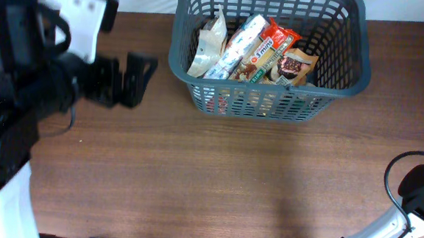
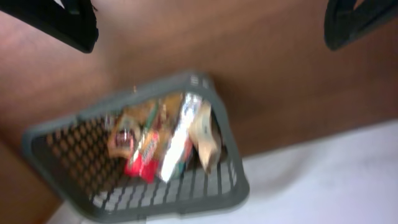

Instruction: Pack container

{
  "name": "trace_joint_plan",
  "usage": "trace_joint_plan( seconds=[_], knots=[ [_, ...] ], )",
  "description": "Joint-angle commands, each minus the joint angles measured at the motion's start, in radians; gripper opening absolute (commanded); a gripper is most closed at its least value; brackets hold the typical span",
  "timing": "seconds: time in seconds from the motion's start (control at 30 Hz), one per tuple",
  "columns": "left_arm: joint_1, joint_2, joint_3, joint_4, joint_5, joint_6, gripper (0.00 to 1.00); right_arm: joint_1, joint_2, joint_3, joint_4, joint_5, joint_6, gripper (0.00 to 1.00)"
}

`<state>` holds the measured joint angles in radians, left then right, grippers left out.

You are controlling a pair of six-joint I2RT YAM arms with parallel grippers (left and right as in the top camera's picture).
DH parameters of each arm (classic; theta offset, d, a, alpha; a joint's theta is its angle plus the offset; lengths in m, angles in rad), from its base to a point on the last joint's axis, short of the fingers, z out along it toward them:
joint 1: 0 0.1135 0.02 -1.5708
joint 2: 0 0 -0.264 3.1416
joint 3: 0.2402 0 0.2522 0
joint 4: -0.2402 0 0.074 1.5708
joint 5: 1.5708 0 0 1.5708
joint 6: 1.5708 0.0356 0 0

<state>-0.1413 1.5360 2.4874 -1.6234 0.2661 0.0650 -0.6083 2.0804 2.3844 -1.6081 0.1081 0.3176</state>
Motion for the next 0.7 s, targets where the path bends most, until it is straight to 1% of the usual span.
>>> trace_joint_plan(
  seconds=[0.0,0.07,0.2,0.3,0.4,0.5,0.6,0.67],
  knots=[
    [0.005,-0.014,-0.001,-0.064,-0.024,0.018,0.99,0.001,-0.013,-0.005,0.001,0.005,0.010,0.99],
    [0.005,-0.047,-0.029,-0.064,-0.001,0.016,0.99,0.001,-0.013,-0.005,0.001,0.005,0.010,0.99],
    [0.005,-0.130,-0.101,-0.064,0.000,0.007,0.99,0.001,-0.013,-0.005,0.001,0.005,0.010,0.99],
    [0.005,-0.233,-0.218,-0.064,-0.001,-0.008,0.99,0.001,-0.013,-0.005,0.001,0.005,0.010,0.99],
    [0.005,-0.373,-0.383,-0.064,-0.001,-0.011,0.99,0.001,-0.013,-0.005,0.001,0.005,0.010,0.99],
    [0.005,-0.511,-0.526,-0.058,-0.001,-0.069,0.99,0.001,-0.013,-0.005,0.001,0.005,0.010,0.99],
    [0.005,-0.621,-0.607,-0.050,-0.001,-0.081,0.99,0.001,-0.013,-0.005,0.001,0.005,0.010,0.99],
    [0.005,-0.669,-0.624,-0.051,0.000,-0.081,0.99,0.001,-0.013,-0.005,0.001,0.005,0.010,0.99]
  ],
)
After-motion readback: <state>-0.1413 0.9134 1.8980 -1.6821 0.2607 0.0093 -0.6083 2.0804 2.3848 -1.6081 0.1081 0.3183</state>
